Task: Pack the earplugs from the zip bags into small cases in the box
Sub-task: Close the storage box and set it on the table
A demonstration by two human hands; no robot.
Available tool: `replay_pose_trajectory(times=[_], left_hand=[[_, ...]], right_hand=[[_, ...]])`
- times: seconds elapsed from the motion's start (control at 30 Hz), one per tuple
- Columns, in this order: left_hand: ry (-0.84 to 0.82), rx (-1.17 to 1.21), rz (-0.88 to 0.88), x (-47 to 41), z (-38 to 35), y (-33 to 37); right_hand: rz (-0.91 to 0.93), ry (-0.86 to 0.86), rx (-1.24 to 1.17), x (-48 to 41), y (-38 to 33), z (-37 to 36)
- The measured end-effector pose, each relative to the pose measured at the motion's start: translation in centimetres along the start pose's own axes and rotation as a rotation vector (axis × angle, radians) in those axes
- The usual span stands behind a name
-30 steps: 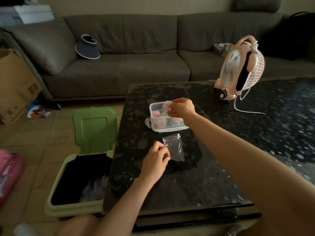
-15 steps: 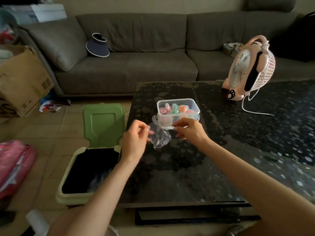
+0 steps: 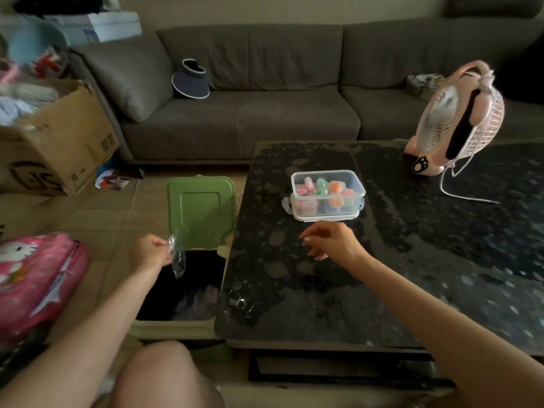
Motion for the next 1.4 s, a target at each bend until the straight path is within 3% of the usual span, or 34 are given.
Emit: replay_pose_trajectory(times=[0.13,0.2,0.5,0.7,0.83,1.1,1.4], left_hand=[[-0.26,-0.153,0.187,1.5,-2.3,-3.6],[-0.309,-0.182,0.198,2.4,-2.8,-3.8],[-0.302,-0.251,-0.222,5.0,-6.0,6.5],[-0.502,-0.132,-0.428,10.4,-11.4,12.5],[-0.558,-0.059,-0.346,12.6,-14.9,14.5],[-0.63,-0.128,-0.158,14.7,-18.9,16.3],[-0.617,0.112,0.108,14.8,-20.8,17.2]], right_hand=[[-0.039,0.008,0.009,-0.4,1.0,0.3],[-0.058,0.009,0.018,-0.5,1.3,0.6],[-0.055,0.148,0.011,-1.4,1.7,3.2],[-0.027,0.5,0.041,-2.2,2.1,6.5],[-0.064,0.627,0.107,-2.9,2.6,8.4],[-0.124,0.403,0.01,-4.8,4.2,8.4],[-0.293,0.481,-0.223,-6.9,7.7,10.0]])
Point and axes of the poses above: each hand's wrist, its own x-axis away from the middle knuckle, its own z-axis out of the back of the hand, y = z × x, the point moved 2 cm from there along -x, towards the middle knuckle, and after that the axes turned 5 degrees about z, right-handed, at the moved point
